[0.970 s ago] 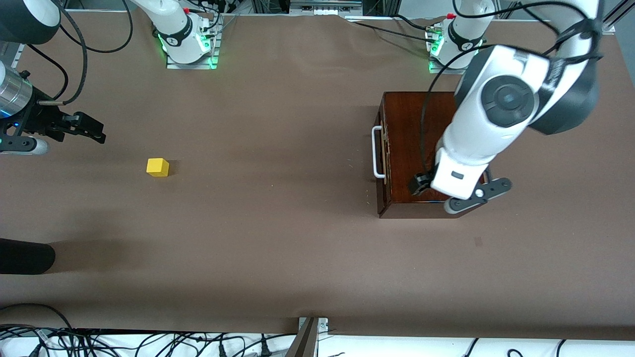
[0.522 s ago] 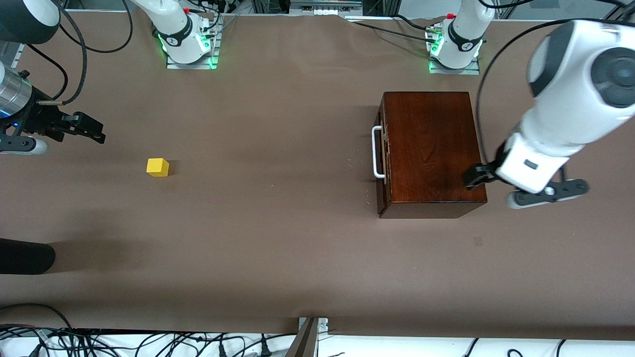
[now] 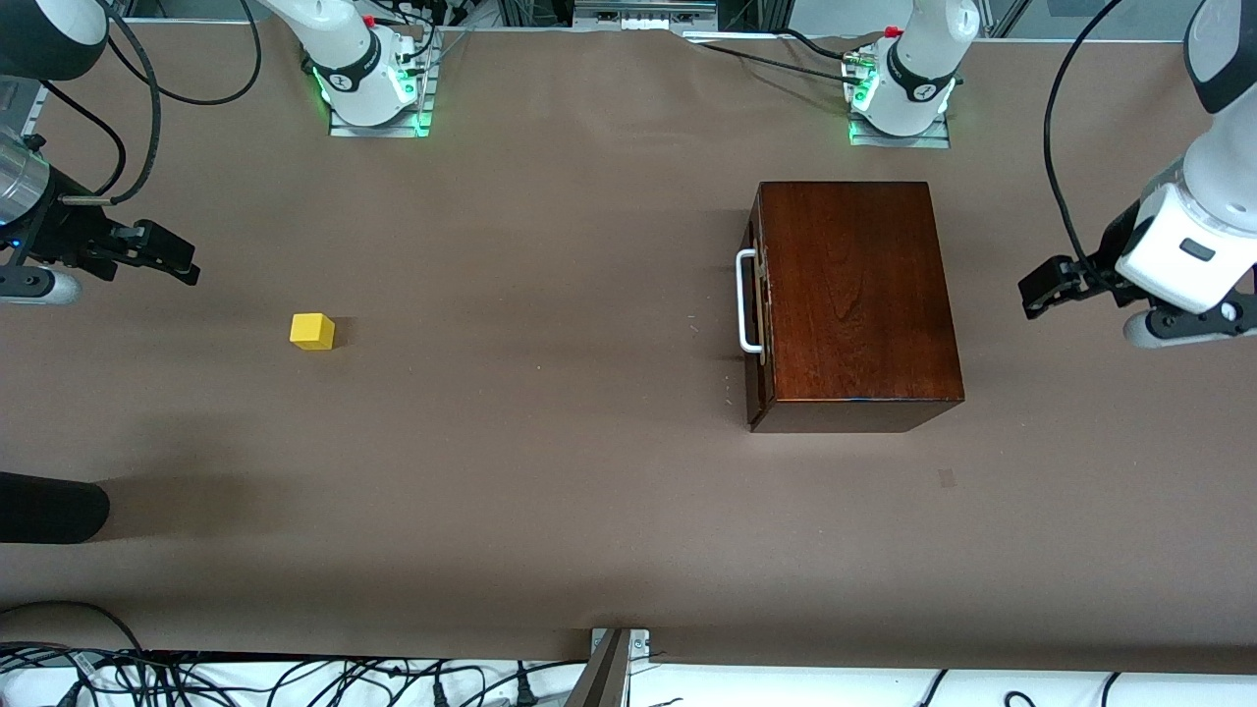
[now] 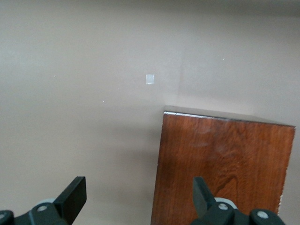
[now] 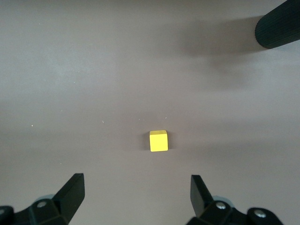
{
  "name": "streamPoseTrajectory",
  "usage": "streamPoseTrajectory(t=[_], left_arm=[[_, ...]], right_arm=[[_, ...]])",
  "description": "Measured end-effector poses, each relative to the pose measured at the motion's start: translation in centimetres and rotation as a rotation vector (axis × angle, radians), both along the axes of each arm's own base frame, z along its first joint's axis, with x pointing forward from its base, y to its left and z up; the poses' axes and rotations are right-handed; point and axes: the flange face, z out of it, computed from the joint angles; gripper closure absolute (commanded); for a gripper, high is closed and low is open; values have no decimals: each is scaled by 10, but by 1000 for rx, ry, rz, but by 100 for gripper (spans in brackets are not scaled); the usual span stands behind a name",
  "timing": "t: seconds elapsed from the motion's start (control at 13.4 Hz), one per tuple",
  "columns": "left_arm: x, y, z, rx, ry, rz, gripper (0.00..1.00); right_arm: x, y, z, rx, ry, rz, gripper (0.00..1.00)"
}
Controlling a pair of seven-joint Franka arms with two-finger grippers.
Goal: Open drawer, take yellow block, close drawer
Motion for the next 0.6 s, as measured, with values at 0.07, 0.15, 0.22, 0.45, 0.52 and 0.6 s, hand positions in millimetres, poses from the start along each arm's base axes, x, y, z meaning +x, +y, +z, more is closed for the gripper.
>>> streamPoseTrajectory(t=[0.07,0.15,0.22,0.45,0.52,0.6], left_arm=[[-6,2,-6,4,-2,1,0],[-10,2,-12,7,-6,0,0],[-13,2,-19,7,-10,-2,0],[-19,-1,-33,2,-22,-7,0],[-18,-1,-33,-3,-28,-7,0],[-18,-2,-31,-14,-35,-6,0]], right_arm=[[0,-2,0,0,0,-3,0],[0,-3,0,0,0,-7,0],[0,-4,0,0,0,-9,0],[0,-7,1,0,-3,-18,0],[0,-7,2,0,-4,-19,0],[1,-7,4,0,-7,-20,0]])
